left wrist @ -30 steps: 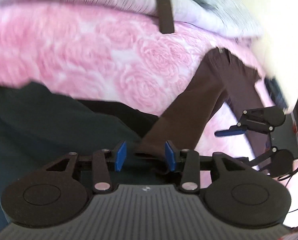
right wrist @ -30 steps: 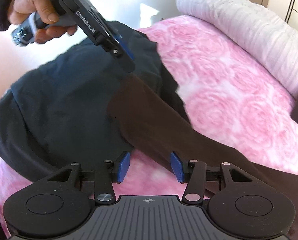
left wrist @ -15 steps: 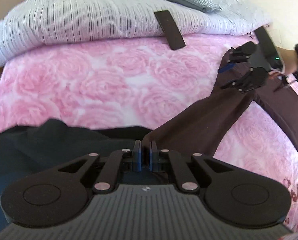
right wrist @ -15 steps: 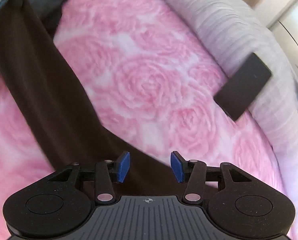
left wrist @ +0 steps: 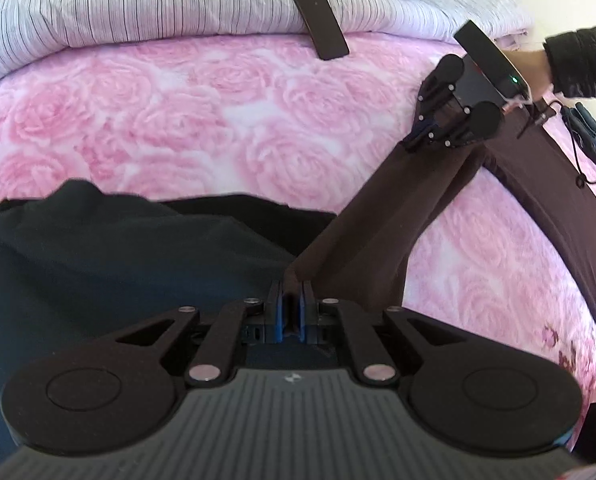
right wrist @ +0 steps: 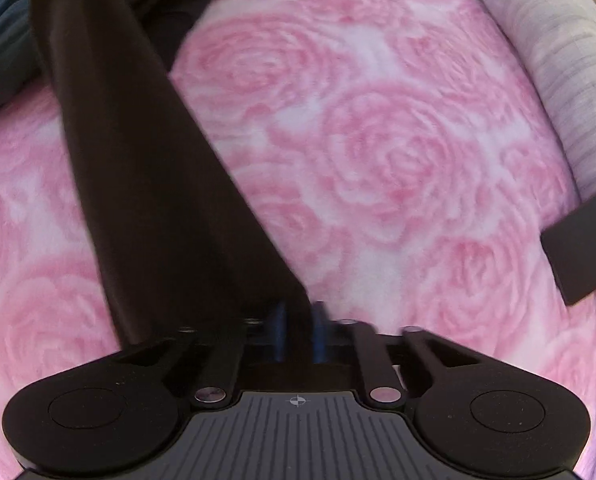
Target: Fold clothes
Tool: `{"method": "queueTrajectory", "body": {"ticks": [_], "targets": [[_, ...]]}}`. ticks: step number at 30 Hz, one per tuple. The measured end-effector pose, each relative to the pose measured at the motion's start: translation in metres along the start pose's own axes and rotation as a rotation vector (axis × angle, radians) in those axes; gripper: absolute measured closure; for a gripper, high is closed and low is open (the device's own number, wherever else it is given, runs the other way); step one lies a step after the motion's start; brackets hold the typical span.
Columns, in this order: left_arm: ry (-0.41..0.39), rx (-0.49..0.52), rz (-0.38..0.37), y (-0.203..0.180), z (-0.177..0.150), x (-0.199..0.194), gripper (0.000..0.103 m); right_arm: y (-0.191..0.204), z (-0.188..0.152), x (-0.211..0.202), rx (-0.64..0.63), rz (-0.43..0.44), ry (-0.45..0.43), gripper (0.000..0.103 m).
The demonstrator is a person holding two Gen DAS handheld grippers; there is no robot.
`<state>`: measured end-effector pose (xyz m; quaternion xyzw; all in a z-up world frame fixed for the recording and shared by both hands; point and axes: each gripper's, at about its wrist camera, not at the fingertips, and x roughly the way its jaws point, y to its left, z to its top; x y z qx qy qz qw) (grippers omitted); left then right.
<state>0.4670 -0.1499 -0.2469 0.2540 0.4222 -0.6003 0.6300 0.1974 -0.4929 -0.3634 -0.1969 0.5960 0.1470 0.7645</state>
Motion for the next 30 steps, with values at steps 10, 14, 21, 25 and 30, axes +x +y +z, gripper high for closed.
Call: {"method": "queueTrajectory", "body": {"ticks": [10, 14, 21, 25, 30], "targets": [[-0.046, -0.085, 0.066, 0.041, 0.040, 0.024, 0.095, -0.036, 0.017, -0.011, 0.145, -0.186, -0.083, 0.099], [-0.011, -0.121, 0.122, 0.055, 0.039, 0.043, 0.084, -0.032, 0.017, -0.006, 0.225, -0.312, -0.117, 0.098], [-0.060, -0.191, 0.163, 0.054, 0.029, 0.000, 0.082, 0.006, 0.029, -0.055, 0.446, -0.359, -0.252, 0.097], [-0.104, -0.269, 0.090, 0.042, 0.017, -0.030, 0.071, 0.065, 0.056, -0.079, 0.564, -0.299, -0.333, 0.097], [-0.072, -0.304, -0.018, 0.022, -0.001, -0.019, 0.066, 0.149, 0.103, -0.078, 0.594, -0.245, -0.368, 0.097]]}}
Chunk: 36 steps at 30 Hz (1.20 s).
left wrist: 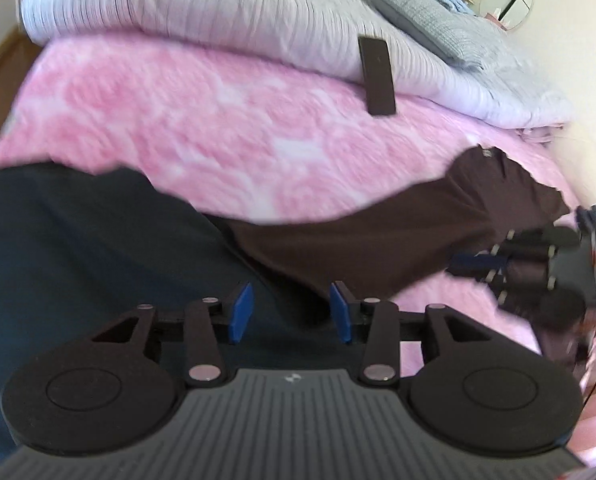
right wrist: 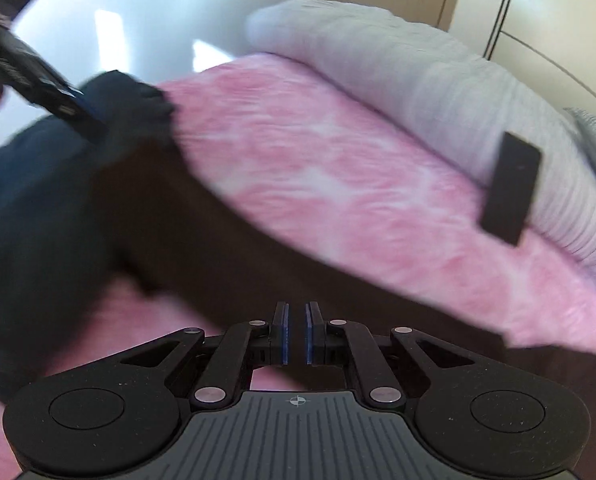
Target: Fold clothes
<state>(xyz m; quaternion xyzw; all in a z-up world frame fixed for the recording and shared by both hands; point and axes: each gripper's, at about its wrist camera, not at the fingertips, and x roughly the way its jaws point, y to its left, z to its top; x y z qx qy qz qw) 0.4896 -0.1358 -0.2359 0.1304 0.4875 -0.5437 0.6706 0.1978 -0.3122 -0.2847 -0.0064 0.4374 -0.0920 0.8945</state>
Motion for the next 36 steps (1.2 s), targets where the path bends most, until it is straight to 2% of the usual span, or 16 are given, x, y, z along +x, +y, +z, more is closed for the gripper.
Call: {"method": "queueTrajectory", "body": {"ticks": [3, 5, 6, 8, 12, 15, 19, 24, 26, 29, 34, 36], "targets": [[-0.009, -0.013, -0.026, -0.007, -0.011, 0.012, 0.066, 0.040, -0.007, 0.002, 0.007, -0.008, 0.020, 0.097], [-0.013, 0.003, -0.034, -0.013, -0.016, 0.019, 0.068, 0.051, -0.013, 0.002, 0.027, -0.018, 0.044, 0.097], [-0.007, 0.024, -0.032, -0.018, -0.018, 0.023, 0.076, 0.055, -0.016, 0.001, 0.040, -0.023, 0.056, 0.097], [0.029, 0.056, -0.031, -0.024, -0.022, 0.029, 0.100, 0.061, -0.022, 0.000, 0.067, -0.035, 0.091, 0.097], [0.015, 0.025, -0.029, -0.018, -0.020, 0.009, 0.100, 0.051, -0.029, -0.005, 0.154, -0.063, 0.167, 0.097], [0.040, 0.015, -0.029, -0.011, -0.017, -0.004, 0.102, 0.040, -0.035, -0.018, 0.200, -0.126, 0.150, 0.097], [0.112, 0.078, 0.008, -0.009, -0.022, -0.016, 0.103, 0.029, -0.044, -0.031, 0.235, -0.235, 0.132, 0.097], [0.107, 0.059, 0.058, -0.001, -0.028, -0.040, 0.103, 0.021, -0.056, -0.052, 0.298, -0.306, 0.168, 0.097], [0.094, 0.071, 0.064, -0.008, -0.029, -0.048, 0.102, 0.020, -0.059, -0.062, 0.345, -0.293, 0.192, 0.097], [0.101, 0.150, 0.047, -0.038, -0.036, -0.050, 0.102, 0.020, -0.065, -0.084, 0.438, -0.237, 0.196, 0.097], [0.112, 0.283, 0.019, -0.090, -0.048, -0.055, 0.097, 0.034, -0.069, -0.126, 0.476, -0.281, 0.168, 0.097], [0.133, 0.327, -0.015, -0.115, -0.057, -0.050, 0.095, 0.042, -0.072, -0.142, 0.479, -0.323, 0.170, 0.097]]}}
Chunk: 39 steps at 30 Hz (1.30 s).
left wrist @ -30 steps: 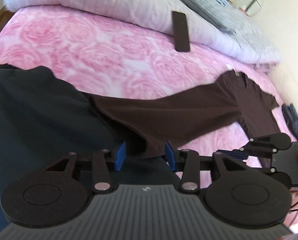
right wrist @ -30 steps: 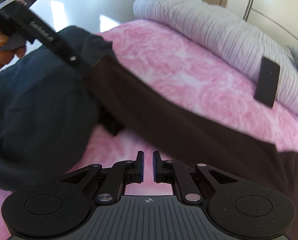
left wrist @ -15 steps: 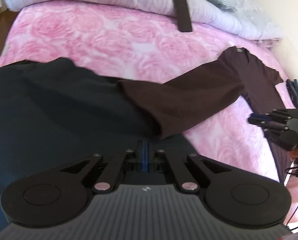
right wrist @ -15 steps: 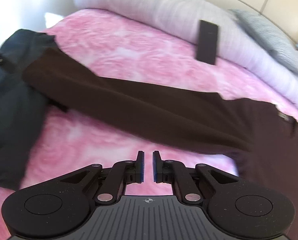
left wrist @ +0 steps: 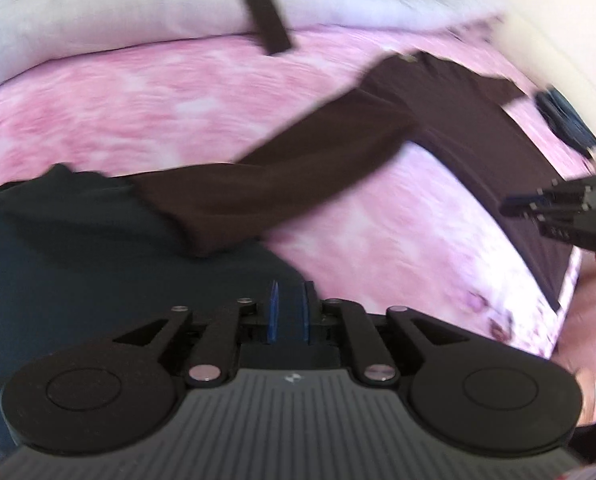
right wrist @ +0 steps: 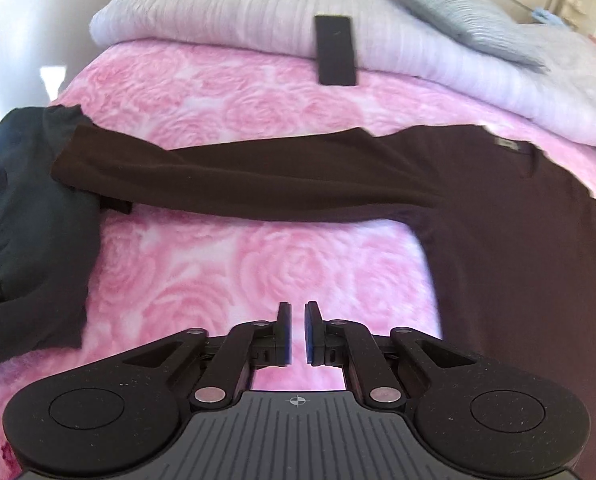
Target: Fold clothes
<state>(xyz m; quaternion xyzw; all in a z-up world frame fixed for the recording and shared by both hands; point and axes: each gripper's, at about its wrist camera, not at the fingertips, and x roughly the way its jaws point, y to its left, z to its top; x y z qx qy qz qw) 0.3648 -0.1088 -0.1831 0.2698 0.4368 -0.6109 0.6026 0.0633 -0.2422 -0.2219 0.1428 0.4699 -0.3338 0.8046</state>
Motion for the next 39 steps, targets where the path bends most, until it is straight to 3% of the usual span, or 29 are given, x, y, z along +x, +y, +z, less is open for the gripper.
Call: {"method": "queueTrajectory", "body": {"ticks": [6, 9, 12, 15, 16, 17, 19, 25, 27, 31, 34, 36, 39], "targets": [[0.031, 0.150, -0.126, -0.079, -0.002, 0.010, 0.090, -0.013, -0.034, -0.052, 0.080, -0.146, 0.002, 0.097], [0.036, 0.217, -0.150, -0.114, -0.004, 0.008, 0.090, -0.031, -0.052, -0.076, 0.199, -0.176, 0.062, 0.097], [0.041, 0.283, -0.175, -0.148, -0.005, 0.006, 0.089, -0.054, -0.072, -0.101, 0.307, -0.129, 0.070, 0.103], [0.038, 0.302, -0.179, -0.180, -0.004, 0.002, 0.089, -0.069, -0.089, -0.124, 0.294, -0.224, 0.045, 0.102], [0.037, 0.309, -0.181, -0.190, -0.003, 0.001, 0.089, -0.077, -0.097, -0.132, 0.301, -0.267, 0.030, 0.089], [0.036, 0.315, -0.174, -0.201, -0.003, 0.001, 0.089, -0.087, -0.105, -0.139, 0.312, -0.285, 0.024, 0.049], [0.032, 0.323, -0.153, -0.224, -0.002, 0.000, 0.089, -0.108, -0.122, -0.153, 0.346, -0.290, 0.014, 0.000], [0.007, 0.268, -0.024, -0.303, -0.005, -0.006, 0.087, -0.183, -0.190, -0.200, 0.401, -0.273, -0.030, 0.000], [-0.014, 0.226, 0.018, -0.330, -0.007, -0.009, 0.072, -0.212, -0.212, -0.218, 0.425, -0.273, -0.047, 0.000], [-0.022, 0.119, 0.060, -0.379, -0.010, -0.012, 0.066, -0.277, -0.249, -0.258, 0.476, -0.253, -0.053, 0.000], [-0.010, 0.116, 0.079, -0.409, -0.004, -0.014, 0.061, -0.321, -0.273, -0.290, 0.537, -0.271, -0.056, 0.000], [-0.017, 0.138, 0.091, -0.427, 0.004, -0.014, 0.046, -0.345, -0.283, -0.307, 0.585, -0.269, -0.059, 0.000], [-0.020, 0.158, 0.112, -0.446, 0.017, -0.008, 0.036, -0.374, -0.291, -0.328, 0.643, -0.260, -0.067, 0.000]]}}
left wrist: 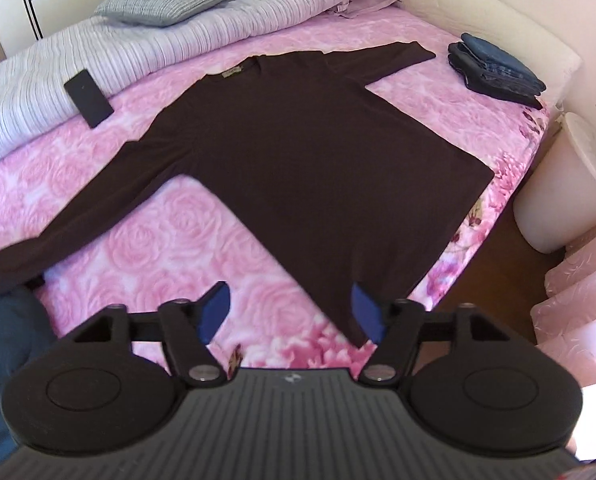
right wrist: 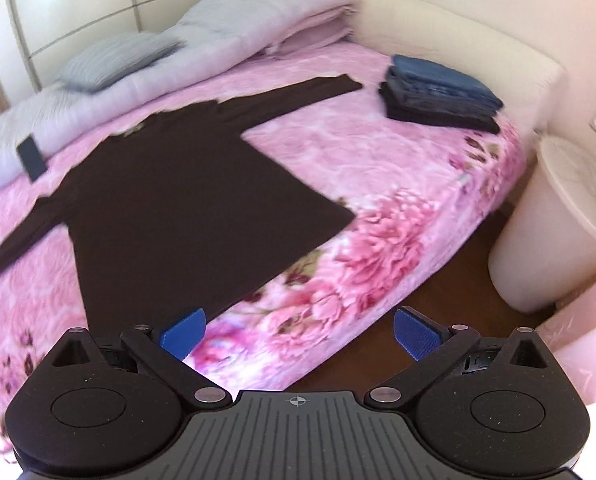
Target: Fold clothes
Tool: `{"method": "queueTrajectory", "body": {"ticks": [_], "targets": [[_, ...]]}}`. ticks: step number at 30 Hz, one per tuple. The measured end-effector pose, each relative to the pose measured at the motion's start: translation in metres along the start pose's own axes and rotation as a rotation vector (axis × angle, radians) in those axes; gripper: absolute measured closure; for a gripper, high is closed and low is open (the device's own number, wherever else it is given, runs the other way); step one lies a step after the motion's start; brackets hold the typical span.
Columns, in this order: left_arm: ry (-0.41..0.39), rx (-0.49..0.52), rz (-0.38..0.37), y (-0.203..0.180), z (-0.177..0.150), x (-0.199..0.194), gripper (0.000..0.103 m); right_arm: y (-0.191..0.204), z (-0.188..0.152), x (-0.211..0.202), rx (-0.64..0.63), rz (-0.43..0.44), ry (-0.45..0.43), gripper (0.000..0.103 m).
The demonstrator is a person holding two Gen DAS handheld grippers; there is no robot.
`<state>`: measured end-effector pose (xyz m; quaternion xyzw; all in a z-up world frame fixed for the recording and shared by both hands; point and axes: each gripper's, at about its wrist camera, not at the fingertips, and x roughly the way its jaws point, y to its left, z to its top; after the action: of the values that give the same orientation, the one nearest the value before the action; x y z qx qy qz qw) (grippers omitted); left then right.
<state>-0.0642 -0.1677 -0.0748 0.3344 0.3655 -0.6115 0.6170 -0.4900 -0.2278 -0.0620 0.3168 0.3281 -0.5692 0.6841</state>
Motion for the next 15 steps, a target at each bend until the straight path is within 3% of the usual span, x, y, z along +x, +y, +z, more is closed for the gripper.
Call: {"method": "queueTrajectory", "body": {"ticks": [3, 10, 15], "targets": [[-0.003, 0.008, 0.029, -0.011, 0.016, 0.009, 0.025, -0.009, 0.016, -0.006, 0.021, 0.005, -0.006, 0.000], [-0.064, 0.024, 0.030, -0.030, 0.053, 0.035, 0.025, -0.008, 0.061, -0.011, 0.013, 0.015, -0.031, 0.000], [-0.197, -0.009, 0.053, -0.029, 0.072, 0.031, 0.025, 0.005, 0.094, -0.001, -0.023, 0.023, -0.040, 0.000]]}}
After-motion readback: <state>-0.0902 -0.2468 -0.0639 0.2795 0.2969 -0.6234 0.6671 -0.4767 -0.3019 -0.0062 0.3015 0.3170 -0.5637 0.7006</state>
